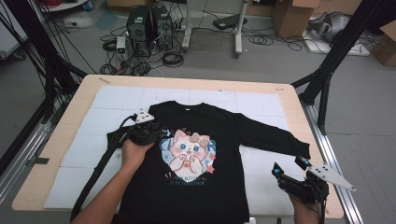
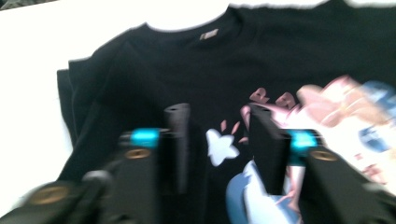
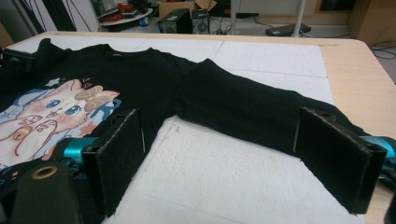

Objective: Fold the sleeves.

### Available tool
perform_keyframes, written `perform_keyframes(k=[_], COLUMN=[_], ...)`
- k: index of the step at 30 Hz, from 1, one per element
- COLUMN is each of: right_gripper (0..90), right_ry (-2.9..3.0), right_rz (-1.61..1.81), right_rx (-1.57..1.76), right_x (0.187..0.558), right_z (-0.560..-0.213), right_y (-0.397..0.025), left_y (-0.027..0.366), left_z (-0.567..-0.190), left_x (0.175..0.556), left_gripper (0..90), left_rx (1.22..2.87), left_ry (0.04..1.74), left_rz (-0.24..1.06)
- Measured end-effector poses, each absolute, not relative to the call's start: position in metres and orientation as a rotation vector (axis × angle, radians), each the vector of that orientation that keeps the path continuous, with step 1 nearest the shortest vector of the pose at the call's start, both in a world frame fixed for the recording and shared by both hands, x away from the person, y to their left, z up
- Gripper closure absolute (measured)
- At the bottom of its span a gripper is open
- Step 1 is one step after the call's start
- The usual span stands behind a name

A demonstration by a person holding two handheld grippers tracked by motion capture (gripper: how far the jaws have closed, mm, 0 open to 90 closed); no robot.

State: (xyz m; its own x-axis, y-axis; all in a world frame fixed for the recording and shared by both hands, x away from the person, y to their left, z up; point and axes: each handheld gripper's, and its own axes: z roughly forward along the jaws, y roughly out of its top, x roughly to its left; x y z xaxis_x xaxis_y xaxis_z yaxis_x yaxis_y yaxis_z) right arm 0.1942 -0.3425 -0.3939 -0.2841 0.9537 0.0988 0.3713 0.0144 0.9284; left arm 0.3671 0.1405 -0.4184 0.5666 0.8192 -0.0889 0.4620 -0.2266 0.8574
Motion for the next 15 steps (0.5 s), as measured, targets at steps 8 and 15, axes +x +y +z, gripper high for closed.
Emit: perform_keyframes(k=[8, 15], right_gripper=[14.6, 14.7], right_ry=[1.706, 1.704], right_rz=[1.261, 1.258], right_rx=[1.357, 1.359], right_x=[0.194, 0.192], right_z=[-0.394, -0.394], right_y=[-0.342, -0.341], left_y=[0.208, 0.266], left_z=[-0.391, -0.416], left_x=[0.347, 0.337], left_gripper=[36.2, 35.1], left_rx=[1.703, 1.720], left_ry=[1.085, 1.258], left_rz=[0.630, 0.632])
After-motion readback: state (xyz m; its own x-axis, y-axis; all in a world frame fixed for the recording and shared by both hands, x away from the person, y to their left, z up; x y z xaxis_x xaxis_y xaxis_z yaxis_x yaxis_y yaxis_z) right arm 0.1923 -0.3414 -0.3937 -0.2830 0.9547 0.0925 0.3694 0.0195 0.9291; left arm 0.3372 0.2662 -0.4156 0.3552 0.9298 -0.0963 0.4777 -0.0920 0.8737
